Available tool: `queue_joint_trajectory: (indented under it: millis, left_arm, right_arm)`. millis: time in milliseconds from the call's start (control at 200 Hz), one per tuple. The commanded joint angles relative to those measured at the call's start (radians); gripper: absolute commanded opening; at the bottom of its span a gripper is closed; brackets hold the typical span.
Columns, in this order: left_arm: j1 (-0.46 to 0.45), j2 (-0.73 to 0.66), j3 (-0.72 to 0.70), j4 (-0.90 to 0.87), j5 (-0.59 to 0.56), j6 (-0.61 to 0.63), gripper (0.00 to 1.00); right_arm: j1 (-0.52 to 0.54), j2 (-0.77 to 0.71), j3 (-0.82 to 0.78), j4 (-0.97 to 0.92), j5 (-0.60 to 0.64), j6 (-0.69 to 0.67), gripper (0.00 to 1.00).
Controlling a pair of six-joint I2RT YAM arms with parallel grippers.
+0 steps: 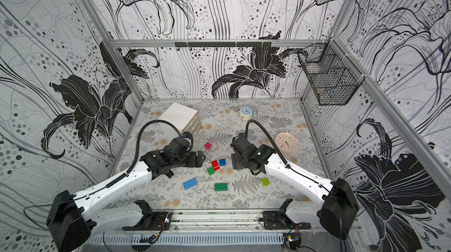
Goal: Assemble the number 1 with lego
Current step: Place the lego brick at the center of the board, then pick up the lego brick from the center of the board.
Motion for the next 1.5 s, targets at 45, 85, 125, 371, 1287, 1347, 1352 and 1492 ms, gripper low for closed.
queue_joint_trajectory:
  millis: [45, 85, 125, 371, 1287, 1347, 1352, 1492]
  left_arm:
    - [-0.093, 0.119, 0.052, -0.015, -0.005, 0.162, 0.89]
    - [-0.097, 0.143, 0.053, -0.009, 0.013, 0.192, 0.87]
    - [-0.097, 0.167, 0.059, -0.007, 0.024, 0.226, 0.86]
    - [-0.086, 0.336, 0.143, -0.036, 0.09, 0.412, 0.83]
    - [-0.032, 0.577, 0.279, -0.152, 0.149, 0.606, 0.53]
    - [-0.031, 0.588, 0.285, -0.159, 0.149, 0.615, 0.5]
    - [-0.032, 0.589, 0.285, -0.16, 0.149, 0.616, 0.5]
    - [-0.032, 0.604, 0.29, -0.168, 0.144, 0.637, 0.45]
  right_arm:
    - [-0.053, -0.148, -0.083, -0.069, 0.033, 0.247, 0.73]
    - [-0.057, -0.172, -0.097, -0.073, 0.039, 0.25, 0.72]
    - [-0.058, -0.188, -0.108, -0.081, 0.047, 0.253, 0.72]
    - [-0.058, -0.219, -0.109, -0.105, 0.047, 0.25, 0.71]
    - [-0.058, -0.261, -0.133, -0.117, 0.058, 0.24, 0.72]
    - [-0.058, -0.261, -0.134, -0.115, 0.056, 0.242, 0.72]
    - [-0.058, -0.261, -0.134, -0.115, 0.056, 0.242, 0.71]
    - [-0.058, -0.265, -0.139, -0.114, 0.054, 0.246, 0.7]
